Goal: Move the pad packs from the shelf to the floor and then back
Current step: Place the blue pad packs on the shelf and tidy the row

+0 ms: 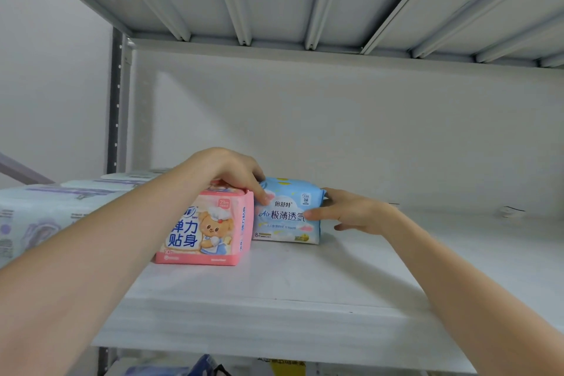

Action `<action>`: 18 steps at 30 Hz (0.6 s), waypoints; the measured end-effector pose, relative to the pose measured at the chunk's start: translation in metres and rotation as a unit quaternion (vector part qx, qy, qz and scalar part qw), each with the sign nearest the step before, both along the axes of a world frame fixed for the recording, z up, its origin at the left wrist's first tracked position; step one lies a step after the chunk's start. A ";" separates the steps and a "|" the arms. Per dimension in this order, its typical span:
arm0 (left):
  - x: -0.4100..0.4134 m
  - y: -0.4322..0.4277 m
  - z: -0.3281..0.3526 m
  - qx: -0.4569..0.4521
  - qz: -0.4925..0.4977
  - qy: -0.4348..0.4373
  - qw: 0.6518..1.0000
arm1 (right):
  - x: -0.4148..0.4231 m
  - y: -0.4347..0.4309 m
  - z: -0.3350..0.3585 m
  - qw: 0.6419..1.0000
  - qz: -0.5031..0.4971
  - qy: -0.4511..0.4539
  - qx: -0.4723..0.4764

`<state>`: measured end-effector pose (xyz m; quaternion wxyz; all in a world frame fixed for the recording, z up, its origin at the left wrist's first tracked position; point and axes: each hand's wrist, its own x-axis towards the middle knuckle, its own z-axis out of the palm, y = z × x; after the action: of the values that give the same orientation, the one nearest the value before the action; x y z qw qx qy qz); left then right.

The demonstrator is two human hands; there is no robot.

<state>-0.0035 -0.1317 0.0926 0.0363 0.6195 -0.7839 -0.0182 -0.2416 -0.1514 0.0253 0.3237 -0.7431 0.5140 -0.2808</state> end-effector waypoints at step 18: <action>-0.024 0.013 0.004 -0.028 0.027 0.001 0.999 | 0.006 0.012 -0.004 0.997 -0.044 -0.021 -0.059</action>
<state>-0.0278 -0.1190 0.0962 0.0553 0.6388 -0.7674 0.0039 -0.2356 -0.1391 0.0215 0.2771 -0.7313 0.5224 -0.3398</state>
